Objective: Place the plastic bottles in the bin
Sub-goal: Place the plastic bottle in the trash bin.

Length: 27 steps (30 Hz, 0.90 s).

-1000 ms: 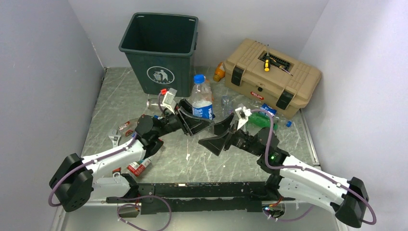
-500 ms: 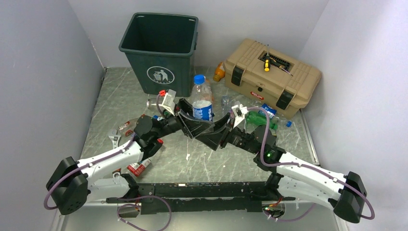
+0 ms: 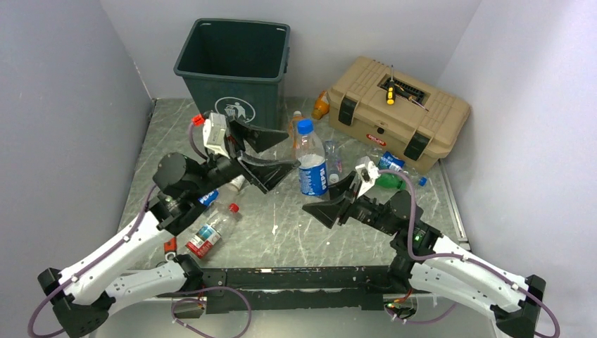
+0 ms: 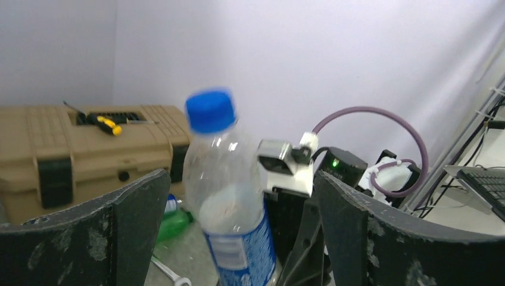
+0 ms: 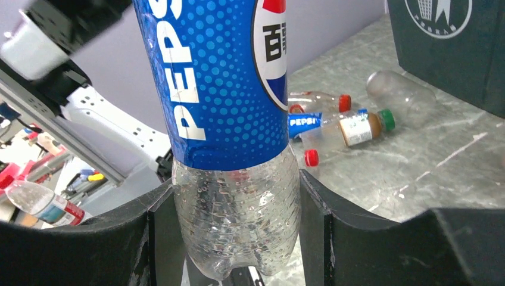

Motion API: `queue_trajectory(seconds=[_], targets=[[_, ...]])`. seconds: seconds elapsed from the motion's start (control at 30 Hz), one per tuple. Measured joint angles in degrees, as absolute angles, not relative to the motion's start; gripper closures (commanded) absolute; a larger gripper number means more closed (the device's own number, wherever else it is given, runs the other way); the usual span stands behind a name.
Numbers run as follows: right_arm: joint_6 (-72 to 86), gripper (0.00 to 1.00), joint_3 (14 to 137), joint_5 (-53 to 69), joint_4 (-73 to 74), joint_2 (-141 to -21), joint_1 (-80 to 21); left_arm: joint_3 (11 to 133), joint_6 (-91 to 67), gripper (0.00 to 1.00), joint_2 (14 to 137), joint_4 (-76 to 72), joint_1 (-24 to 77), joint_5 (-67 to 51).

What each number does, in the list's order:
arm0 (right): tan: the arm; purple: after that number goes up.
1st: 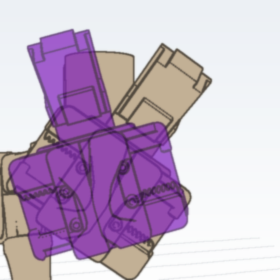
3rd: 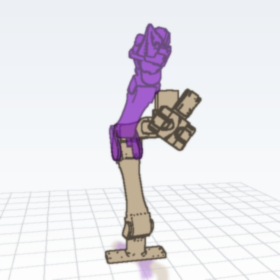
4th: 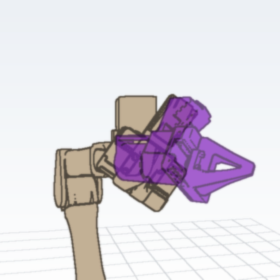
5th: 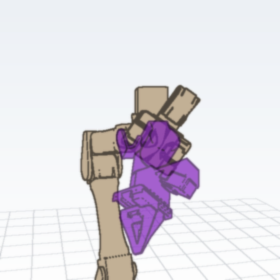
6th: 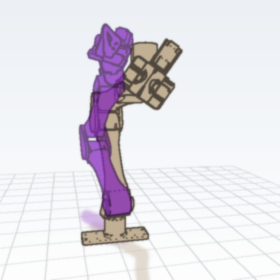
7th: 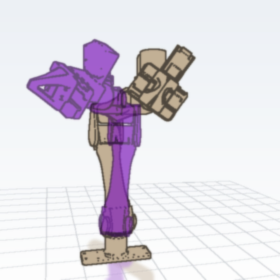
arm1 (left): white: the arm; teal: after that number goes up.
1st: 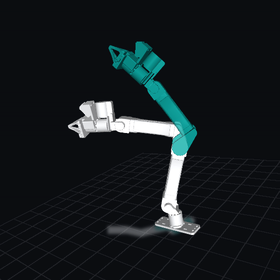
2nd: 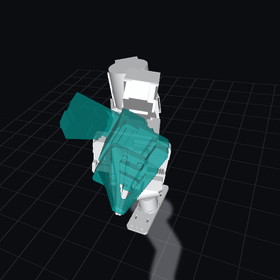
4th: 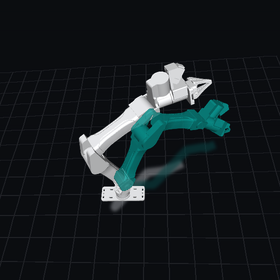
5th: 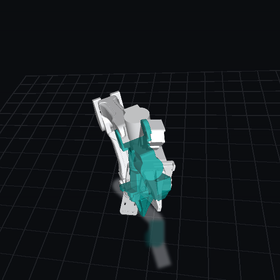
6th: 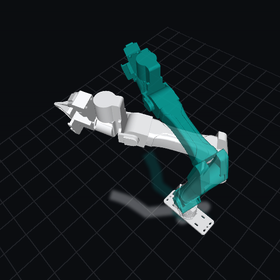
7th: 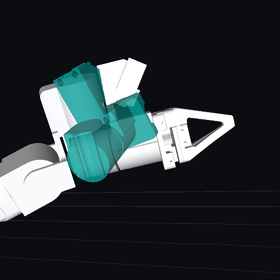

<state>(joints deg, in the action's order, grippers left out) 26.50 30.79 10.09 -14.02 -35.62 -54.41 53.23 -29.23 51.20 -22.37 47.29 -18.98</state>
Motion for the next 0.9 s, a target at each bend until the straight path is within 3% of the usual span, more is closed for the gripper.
queue_trajectory(seconds=[0.37, 0.53, 0.6, 0.73, 0.83, 0.9], targets=[[26.09, 0.73, 29.50, 8.19, -10.52, -36.21, -54.15, 68.60, -24.64, 0.15, 60.40, -8.16, 47.09, -20.32], [25.32, 0.74, 29.50, 9.26, -10.33, -37.17, -54.57, 70.30, -25.23, 0.05, 63.48, -1.93, 47.27, -19.55], [25.02, 0.75, 29.47, 9.37, -10.31, -37.15, -54.65, 70.30, -25.41, 0.06, 63.64, 0.27, 47.31, -18.59], [24.56, 0.76, 29.39, 9.39, -10.33, -36.88, -54.74, 70.30, -25.74, 0.19, 62.54, 1.91, 47.22, -16.16], [24.34, 0.76, 29.28, 9.43, -10.31, -37.04, -54.81, 70.30, -26.02, 0.38, 61.43, 1.78, 47.24, -16.23], [24.08, 0.77, 29.28, 9.47, -10.33, -37.21, -54.87, 70.30, -26.33, 0.43, 61.10, 1.56, 47.22, -16.56]])
